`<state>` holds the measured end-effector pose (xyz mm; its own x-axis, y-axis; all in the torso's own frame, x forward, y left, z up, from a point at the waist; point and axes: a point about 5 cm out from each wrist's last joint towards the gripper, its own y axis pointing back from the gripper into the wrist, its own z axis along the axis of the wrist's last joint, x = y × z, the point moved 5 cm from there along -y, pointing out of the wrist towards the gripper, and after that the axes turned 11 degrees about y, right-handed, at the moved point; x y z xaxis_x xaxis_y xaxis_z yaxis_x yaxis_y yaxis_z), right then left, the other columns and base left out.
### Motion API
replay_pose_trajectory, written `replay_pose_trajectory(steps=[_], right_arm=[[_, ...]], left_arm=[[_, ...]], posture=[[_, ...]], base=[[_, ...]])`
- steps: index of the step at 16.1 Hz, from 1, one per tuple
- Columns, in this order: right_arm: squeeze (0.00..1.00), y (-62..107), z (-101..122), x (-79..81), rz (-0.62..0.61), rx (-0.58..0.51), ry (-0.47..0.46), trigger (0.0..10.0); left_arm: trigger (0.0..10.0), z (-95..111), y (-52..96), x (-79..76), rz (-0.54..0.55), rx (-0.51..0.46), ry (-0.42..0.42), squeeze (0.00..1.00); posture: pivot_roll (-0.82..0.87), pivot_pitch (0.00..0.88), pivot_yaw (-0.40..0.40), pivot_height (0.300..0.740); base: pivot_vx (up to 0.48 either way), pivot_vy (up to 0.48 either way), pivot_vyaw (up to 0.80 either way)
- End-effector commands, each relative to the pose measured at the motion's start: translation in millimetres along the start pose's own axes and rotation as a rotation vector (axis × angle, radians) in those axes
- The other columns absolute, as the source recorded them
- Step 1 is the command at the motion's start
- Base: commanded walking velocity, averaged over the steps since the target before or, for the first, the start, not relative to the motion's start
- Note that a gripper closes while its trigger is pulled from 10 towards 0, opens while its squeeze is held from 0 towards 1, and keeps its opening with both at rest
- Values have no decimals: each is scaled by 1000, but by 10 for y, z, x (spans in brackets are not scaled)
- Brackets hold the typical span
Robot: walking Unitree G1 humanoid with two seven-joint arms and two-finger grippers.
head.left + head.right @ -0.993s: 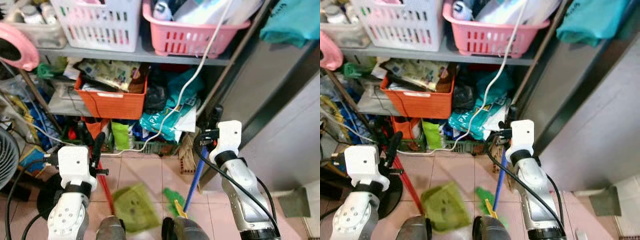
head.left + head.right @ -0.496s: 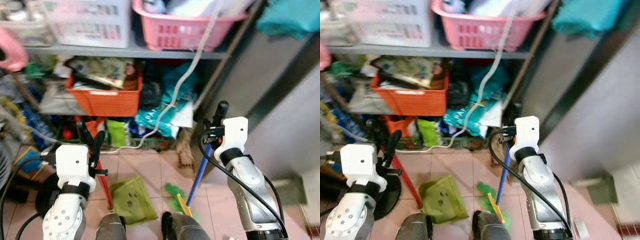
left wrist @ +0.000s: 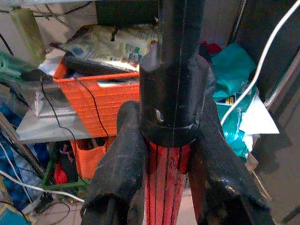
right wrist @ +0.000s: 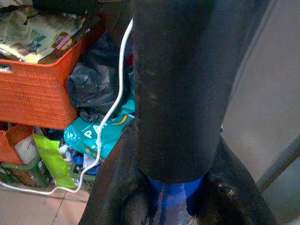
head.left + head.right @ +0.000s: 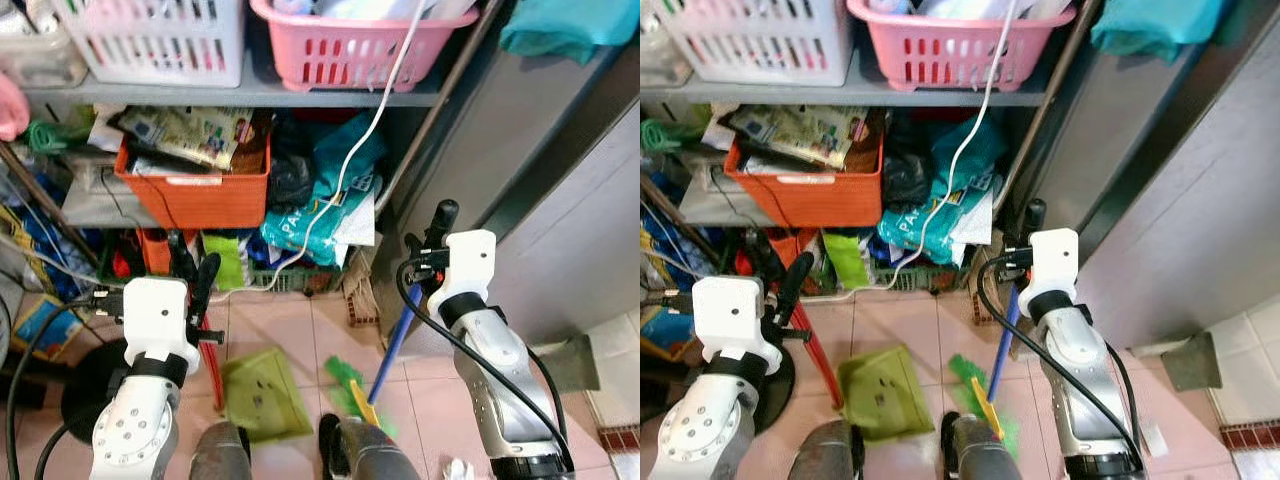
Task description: Sweep floor
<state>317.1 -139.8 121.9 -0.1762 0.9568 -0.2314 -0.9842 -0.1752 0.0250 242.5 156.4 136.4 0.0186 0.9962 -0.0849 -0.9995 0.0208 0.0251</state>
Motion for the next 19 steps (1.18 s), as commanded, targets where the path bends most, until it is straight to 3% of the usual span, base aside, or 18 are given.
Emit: replay_pose_trajectory(steps=[1,10,16,17,19], right_arm=[[0,22,-96,-34,-9,42,5,10000],[0,-29,-90,24,-4,38,-16,10000],[0,8,-120,-74,-64,53,-3,10000],[0,-14,-124,-32,-61,47,18,10000],[0,-117,-60,7,-62,34,14,10000]], left_arm=[[10000,67,18,-7,2,-19,-10,0],[10000,92,-28,2,-1,-23,-13,0],[10000,81,-71,-68,-64,-7,-18,0],[10000,70,-121,-50,-68,-13,-27,0],[10000,254,-265,-70,-75,-84,-37,0]], posture=[[52,213,-40,740],[67,211,-28,740],[30,214,-25,740],[24,196,-35,740],[16,163,-62,740]], base=[[-296,0,0],[-331,0,0],[-152,0,0],[0,0,0],[0,0,0]])
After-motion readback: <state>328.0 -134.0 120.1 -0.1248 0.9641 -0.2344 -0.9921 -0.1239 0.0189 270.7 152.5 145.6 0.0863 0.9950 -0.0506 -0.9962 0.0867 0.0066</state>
